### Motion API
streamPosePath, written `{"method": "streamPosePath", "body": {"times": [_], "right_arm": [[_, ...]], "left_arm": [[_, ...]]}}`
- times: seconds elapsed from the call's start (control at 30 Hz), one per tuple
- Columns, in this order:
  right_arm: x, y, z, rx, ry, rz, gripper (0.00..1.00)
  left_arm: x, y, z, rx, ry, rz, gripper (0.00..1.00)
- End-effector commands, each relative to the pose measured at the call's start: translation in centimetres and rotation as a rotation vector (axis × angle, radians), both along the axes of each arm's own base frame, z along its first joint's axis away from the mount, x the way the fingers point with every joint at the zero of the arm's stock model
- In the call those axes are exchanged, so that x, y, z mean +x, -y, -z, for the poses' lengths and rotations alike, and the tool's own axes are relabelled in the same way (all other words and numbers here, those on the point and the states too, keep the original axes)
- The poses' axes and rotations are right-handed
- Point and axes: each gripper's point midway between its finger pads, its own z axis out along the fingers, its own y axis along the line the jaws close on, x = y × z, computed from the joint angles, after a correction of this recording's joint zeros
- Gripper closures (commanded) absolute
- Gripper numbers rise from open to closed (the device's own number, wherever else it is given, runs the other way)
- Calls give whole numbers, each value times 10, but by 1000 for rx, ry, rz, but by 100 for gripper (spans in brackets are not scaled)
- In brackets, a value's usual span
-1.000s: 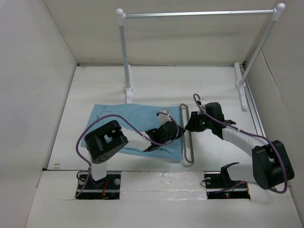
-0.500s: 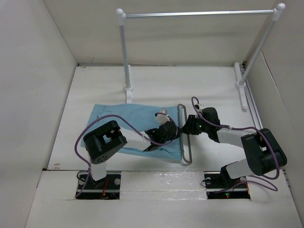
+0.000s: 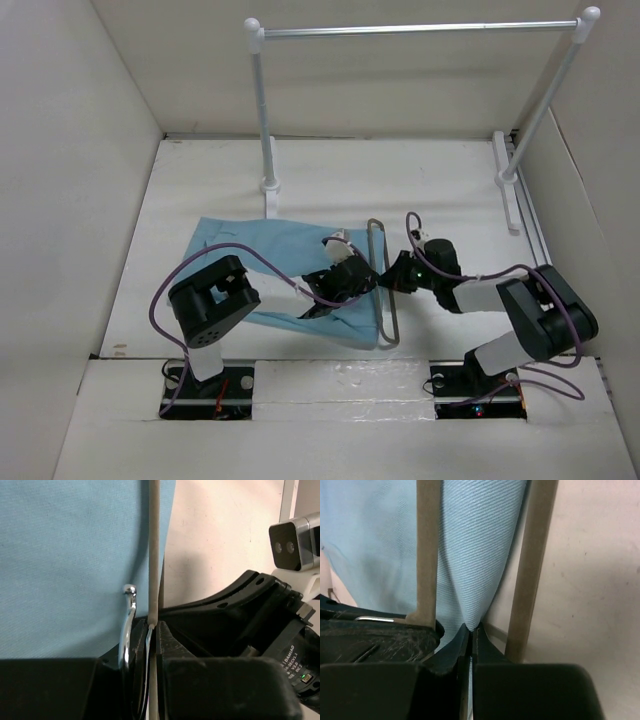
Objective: Place the trousers on the hanger
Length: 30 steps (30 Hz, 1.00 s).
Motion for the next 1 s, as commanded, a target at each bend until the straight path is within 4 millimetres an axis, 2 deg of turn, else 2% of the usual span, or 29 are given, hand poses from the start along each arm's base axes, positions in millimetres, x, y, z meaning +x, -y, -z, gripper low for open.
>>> {"method": "streamPosePath", "body": {"times": [0.0,0.1,0.13,0.17,0.23,0.27,0.37,0.5,0.57,0.6,0.63,0.67,0.7,0.83,0.97], "right_arm": [[-12,-5,-6,41,-14,-19,100],[1,5,-29,13,41,3,100],[12,7,-44,-10,100,-5,100],[12,18,-53,-36,102,17,100],[26,31,-75,-74,177,31,100],[29,44,-78,-92,166,56,100],[35,63,-93,-140,184,48,100],[52,98,-96,-189,183,93,100],[60,113,-93,-215,175,110,100],[69,119,-101,-213,188,129,100],[75,133,-97,-225,164,156,100],[76,139,-94,-238,141,162,100],[83,147,-101,-261,164,166,100],[86,175,-98,-270,141,221,100],[87,190,-92,-257,128,244,100]], "left_arm": [[1,-5,-6,38,32,7,100],[3,-10,-5,65,45,18,100],[2,-11,-7,68,48,23,100],[5,-16,-7,81,52,19,100],[3,-20,-8,111,68,44,100],[6,-25,-7,130,71,39,100],[7,-36,-4,181,80,49,100],[6,-45,-7,226,102,61,100],[4,-48,-4,264,105,81,100],[4,-49,-3,279,106,90,100],[2,-54,1,306,99,93,100],[2,-58,3,326,98,93,100],[3,-63,5,348,103,79,100],[5,-86,4,413,107,36,100],[12,-101,0,437,97,-20,100]]}}
